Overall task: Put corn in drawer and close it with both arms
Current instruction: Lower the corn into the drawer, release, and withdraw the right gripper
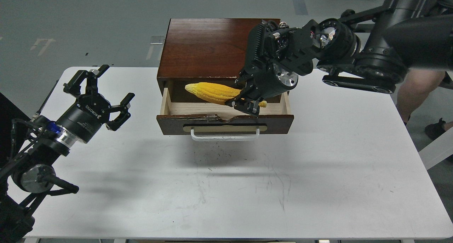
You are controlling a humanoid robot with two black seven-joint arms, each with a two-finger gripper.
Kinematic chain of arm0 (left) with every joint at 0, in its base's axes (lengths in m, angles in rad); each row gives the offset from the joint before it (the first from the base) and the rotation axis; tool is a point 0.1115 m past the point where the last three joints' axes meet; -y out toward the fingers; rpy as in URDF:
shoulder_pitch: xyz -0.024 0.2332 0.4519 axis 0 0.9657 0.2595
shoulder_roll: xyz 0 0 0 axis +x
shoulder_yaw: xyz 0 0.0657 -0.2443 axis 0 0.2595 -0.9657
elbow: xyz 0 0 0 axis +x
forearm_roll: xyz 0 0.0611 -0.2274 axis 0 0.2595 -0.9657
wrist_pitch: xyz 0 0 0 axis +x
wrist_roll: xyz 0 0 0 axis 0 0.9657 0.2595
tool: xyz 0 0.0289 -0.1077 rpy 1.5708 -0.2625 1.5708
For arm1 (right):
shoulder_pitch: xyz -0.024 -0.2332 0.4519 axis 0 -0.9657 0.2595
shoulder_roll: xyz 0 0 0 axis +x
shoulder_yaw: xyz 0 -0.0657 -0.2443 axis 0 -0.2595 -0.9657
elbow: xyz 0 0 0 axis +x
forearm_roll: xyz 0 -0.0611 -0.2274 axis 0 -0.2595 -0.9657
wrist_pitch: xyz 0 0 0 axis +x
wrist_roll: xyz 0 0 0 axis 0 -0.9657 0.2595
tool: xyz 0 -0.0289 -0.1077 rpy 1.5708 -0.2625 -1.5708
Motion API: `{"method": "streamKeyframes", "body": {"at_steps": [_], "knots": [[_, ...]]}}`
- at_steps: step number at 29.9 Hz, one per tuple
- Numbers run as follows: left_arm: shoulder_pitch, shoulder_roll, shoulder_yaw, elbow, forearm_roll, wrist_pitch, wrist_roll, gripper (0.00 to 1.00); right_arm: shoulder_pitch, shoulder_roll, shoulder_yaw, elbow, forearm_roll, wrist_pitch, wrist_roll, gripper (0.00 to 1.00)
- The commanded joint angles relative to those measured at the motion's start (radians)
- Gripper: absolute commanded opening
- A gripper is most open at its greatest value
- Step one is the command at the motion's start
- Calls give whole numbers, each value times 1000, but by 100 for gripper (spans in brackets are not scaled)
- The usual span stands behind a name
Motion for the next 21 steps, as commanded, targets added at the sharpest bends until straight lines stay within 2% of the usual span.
{"method": "streamKeyframes", "body": {"at_steps": [1, 4, 6, 12, 18, 21], "knots": [[0, 3, -1, 0, -1, 0, 0, 100, -3, -5, 1, 3, 5, 0, 0, 83], [0, 3, -1, 0, -1, 0, 0, 100, -3, -16, 6, 5, 17, -1, 0, 97], [0, 3, -1, 0, -1, 0, 0, 100, -3, -25, 9, 11, 40, -1, 0, 99], [0, 3, -1, 0, 0, 0, 0, 100, 13, -79, 38, 34, 160, -1, 0, 100], [-11, 5, -1, 3, -1, 0, -2, 100, 17, -223, 155, 55, 326, 3, 0, 100], [-12, 8, -1, 9, -3, 0, -2, 100, -21, -328, 214, 80, 482, 3, 0, 100]]}}
